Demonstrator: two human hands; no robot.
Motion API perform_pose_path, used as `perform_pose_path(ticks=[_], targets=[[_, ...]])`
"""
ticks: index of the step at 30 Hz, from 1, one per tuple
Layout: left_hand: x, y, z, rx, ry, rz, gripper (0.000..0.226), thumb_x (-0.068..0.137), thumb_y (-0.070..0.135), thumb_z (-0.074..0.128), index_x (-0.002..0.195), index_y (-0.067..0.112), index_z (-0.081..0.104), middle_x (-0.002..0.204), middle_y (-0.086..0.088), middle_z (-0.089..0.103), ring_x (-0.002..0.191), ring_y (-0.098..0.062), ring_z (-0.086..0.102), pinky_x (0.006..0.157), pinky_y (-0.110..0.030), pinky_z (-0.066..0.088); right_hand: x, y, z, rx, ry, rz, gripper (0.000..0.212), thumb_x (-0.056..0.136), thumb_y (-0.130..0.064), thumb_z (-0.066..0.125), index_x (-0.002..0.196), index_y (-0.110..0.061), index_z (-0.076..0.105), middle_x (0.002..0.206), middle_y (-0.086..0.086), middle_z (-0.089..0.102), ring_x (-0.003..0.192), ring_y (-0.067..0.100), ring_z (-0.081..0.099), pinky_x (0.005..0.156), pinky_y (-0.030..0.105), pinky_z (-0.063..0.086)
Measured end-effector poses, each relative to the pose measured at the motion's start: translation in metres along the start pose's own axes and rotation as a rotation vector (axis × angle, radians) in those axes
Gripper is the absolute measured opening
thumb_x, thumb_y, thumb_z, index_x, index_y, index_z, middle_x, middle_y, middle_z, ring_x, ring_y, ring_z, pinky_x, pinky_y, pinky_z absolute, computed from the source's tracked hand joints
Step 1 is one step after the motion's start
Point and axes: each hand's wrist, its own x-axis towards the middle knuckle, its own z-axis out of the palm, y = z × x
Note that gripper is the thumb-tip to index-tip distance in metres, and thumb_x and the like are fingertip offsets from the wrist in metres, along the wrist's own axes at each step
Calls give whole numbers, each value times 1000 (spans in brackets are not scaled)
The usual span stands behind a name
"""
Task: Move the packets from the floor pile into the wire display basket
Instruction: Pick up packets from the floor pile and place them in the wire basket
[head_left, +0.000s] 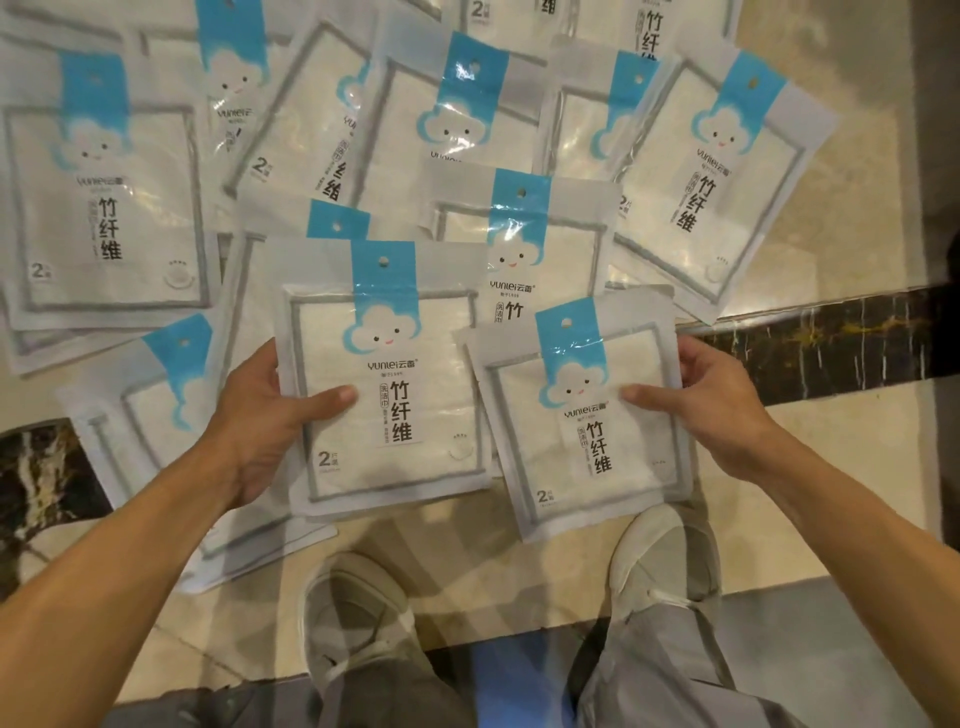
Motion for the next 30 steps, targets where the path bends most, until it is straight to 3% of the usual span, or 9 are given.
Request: perform_pose_path(ticks=[5,9,13,16,20,23,25,30], targets=[[-16,7,-7,-56,25,21,56,74,-4,78,120,24,63,108,3,78,103,-18,74,81,-33,63,-10,-33,-13,156,-52,-61,54,71,-14,78,123,-19,64,109,3,78,97,22,77,78,38,65],[-41,32,-22,-156,57,38,68,71,-2,77,135,14,58,120,-5,74,109,-21,72,90,-37,61,-32,-73,-26,175,-38,-101,64,56,-32,84,115,-30,63,108,2,79,95,23,77,74,40,65],[-82,78,-41,-249,44,52,68,71,-2,74,136,11,56,118,-8,75,107,-23,73,81,-34,63,-69,-130,-37,198,-44,-133,50,79,-13,77,125,-25,62,116,7,77,103,30,75,83,50,63],[-121,120,-60,-296,45,83,67,71,-2,74,135,10,57,120,-10,74,107,-26,73,82,-38,63,-108,-184,-44,194,-63,-138,48,88,-4,71,132,-18,60,118,10,76,105,33,75,82,55,62],[-188,186,-92,-370,41,131,66,67,-2,74,131,9,58,119,-15,74,103,-29,74,76,-39,64,-178,-272,-52,179,-116,-157,40,91,-3,68,125,-22,61,113,6,78,98,28,77,72,44,65],[-246,241,-123,-389,11,143,92,48,16,100,131,11,58,122,-17,72,106,-34,73,79,-49,63,-236,-343,-55,143,-151,-203,43,89,-2,69,129,-15,61,111,9,78,97,28,77,69,40,65],[-291,280,-145,-396,-10,151,109,39,29,104,136,12,55,124,-17,71,111,-39,70,83,-58,60,-280,-391,-55,126,-180,-224,44,85,-5,70,127,-14,61,111,11,78,98,31,77,73,43,65],[-418,367,-206,-477,24,230,112,36,29,105,134,11,55,125,-20,70,112,-43,69,85,-61,59,-407,-506,-51,82,-235,-265,33,91,1,67,120,-15,65,110,16,77,97,35,76,81,54,62]])
